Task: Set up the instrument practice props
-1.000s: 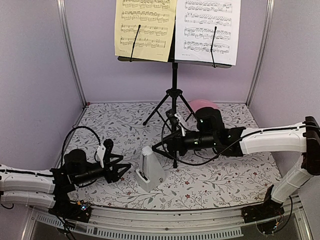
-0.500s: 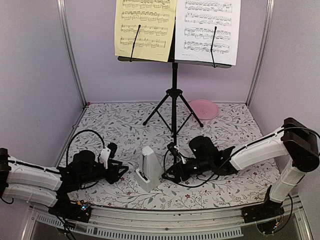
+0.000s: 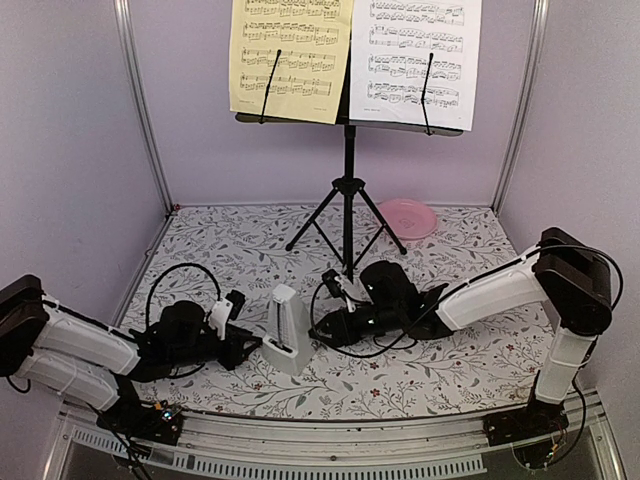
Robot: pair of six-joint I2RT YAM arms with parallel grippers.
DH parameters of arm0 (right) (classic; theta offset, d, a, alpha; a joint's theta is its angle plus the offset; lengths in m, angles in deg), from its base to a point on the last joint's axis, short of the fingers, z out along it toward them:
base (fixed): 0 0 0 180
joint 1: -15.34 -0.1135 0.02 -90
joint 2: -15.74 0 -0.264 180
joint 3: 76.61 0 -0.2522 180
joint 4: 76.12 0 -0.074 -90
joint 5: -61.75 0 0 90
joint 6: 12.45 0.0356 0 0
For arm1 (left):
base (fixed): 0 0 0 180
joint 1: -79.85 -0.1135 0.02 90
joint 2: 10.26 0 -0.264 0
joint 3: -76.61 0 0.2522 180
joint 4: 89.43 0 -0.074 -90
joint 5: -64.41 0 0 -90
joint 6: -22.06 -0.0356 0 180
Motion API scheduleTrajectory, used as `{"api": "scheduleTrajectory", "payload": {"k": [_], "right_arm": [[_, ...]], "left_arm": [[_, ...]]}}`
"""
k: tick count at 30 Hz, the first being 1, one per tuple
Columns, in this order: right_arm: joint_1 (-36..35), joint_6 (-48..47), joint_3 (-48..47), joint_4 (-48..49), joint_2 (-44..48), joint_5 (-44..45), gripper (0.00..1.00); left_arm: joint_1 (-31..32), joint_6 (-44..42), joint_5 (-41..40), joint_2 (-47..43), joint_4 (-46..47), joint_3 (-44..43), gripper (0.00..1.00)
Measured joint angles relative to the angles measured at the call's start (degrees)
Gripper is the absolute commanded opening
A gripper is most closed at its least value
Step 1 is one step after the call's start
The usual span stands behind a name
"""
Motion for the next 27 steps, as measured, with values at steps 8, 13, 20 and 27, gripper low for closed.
{"api": "scheduleTrajectory", "payload": {"k": [8,13,20,27], "right_arm": [[2.45,-1.05,-6.97,0.52,-4.85,-1.05,0.48],[3.06,-1.46,-10.71,0.98,-6.84,-1.81,0.53],[4.09,-2.16,-7.23,2.01,-4.26,-2.78,0.82],[4.28,-4.48,1.25,6.29,5.03,-6.67,0.99]], "left_arm": [[0.04,1.11,1.68,1.95,3.34,0.28,0.30],[0.94,1.49,2.60,2.25,4.87,0.55,0.30],[1.77,1.77,0.90,-1.99,3.61,0.98,0.32],[-1.77,0.48,0.00,-15.78,0.02,2.82,0.37]]}}
